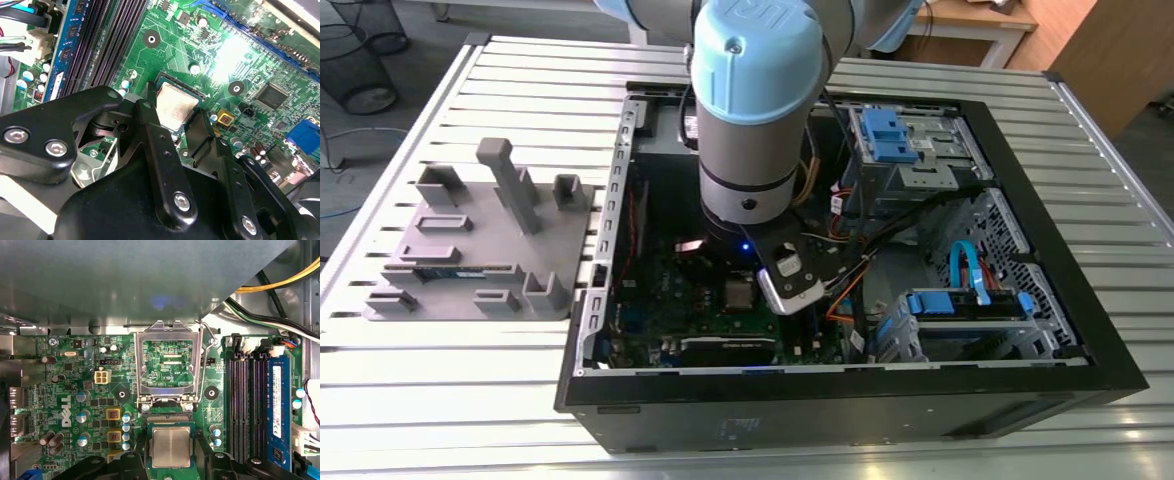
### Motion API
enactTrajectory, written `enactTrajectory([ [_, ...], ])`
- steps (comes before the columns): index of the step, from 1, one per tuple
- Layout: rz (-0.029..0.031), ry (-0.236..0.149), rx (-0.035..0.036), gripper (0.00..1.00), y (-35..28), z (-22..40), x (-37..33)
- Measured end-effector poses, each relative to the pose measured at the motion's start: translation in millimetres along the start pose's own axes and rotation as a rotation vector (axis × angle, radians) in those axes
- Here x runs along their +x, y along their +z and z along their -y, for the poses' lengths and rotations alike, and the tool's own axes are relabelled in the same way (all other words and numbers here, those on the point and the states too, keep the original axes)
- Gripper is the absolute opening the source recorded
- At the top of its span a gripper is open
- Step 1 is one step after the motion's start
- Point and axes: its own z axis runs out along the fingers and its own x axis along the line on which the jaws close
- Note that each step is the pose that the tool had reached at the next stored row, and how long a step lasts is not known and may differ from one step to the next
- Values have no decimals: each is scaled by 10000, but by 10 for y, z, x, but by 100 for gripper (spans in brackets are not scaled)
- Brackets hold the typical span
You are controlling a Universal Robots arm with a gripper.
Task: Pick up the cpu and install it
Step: 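Place the cpu into insertion slot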
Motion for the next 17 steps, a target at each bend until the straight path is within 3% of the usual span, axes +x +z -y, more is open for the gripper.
enactTrajectory([
  [9, 76, -1, -1, 47, 22, -7, 21],
  [17, 92, 0, -3, 47, 29, -13, 31],
])
